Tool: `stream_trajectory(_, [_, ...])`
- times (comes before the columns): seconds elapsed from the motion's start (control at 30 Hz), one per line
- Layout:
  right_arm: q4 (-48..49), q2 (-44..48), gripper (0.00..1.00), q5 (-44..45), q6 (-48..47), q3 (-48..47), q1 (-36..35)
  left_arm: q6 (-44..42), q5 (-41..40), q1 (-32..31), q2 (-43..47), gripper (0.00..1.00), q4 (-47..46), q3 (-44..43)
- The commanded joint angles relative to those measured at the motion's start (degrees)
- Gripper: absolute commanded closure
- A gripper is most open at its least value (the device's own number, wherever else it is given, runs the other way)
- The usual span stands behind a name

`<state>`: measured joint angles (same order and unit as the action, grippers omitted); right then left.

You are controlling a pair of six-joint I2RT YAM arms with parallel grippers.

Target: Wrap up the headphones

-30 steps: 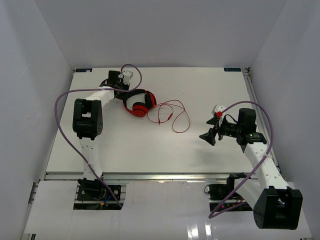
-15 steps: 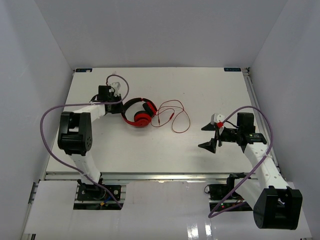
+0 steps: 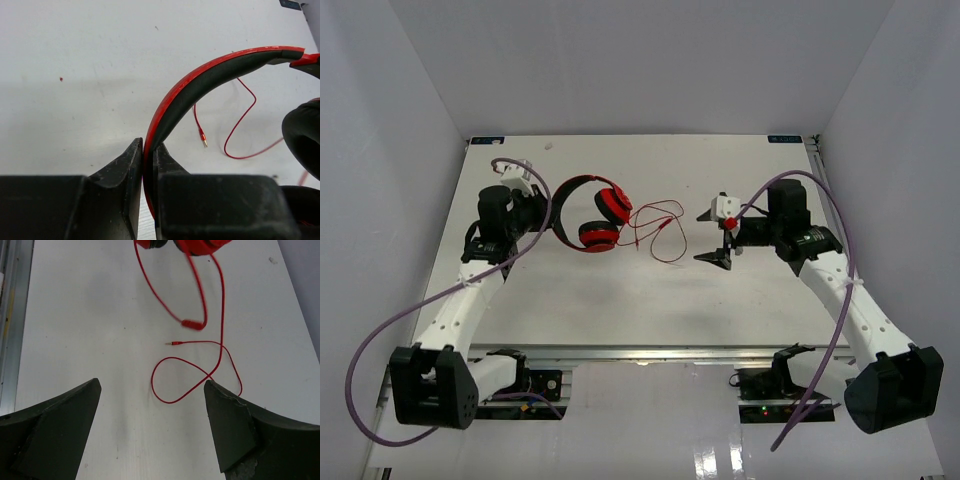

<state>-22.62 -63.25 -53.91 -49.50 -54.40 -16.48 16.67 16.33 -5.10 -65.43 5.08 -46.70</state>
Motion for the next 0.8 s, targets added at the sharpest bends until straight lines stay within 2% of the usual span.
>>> stream_trajectory(0.0, [5.78,-3.31,0.1,4.67,4.7,-7.23,-4.24,-11.42,-18.99,-8.36,5.59,1.0,6.93,-3.23])
stream_trajectory(0.1, [6.76,-6.41,0.1,4.3,3.23,-10.47,-4.51,-12.86,-20.12,-10.01,7.67,1.0,9.39,-3.94])
stream_trajectory(0.23, [-1.04,-10.09,0.1,-0.32,-5.79,-12.56,-5.05,-11.79,-17.31,-10.01,10.36,1.0,9.68,-4.08])
stream_trajectory(0.43, [-6.28,-9.8,0.09,-0.16,-12.74,-7.99,-7.36,-10.68,-13.68,-10.01,11.38,1.0,10.83,-5.25])
stream_trajectory(0.67, [-0.88,-12.25,0.03,7.96,-9.83,-5.08,-12.8,-8.63,-11.54,-10.01,12.4,1.0,11.01,-5.25])
stream_trajectory(0.77, [1.43,-15.41,0.12,11.36,-8.51,-6.43,-13.84,-8.06,-11.06,-10.01,13.13,1.0,11.1,-5.16])
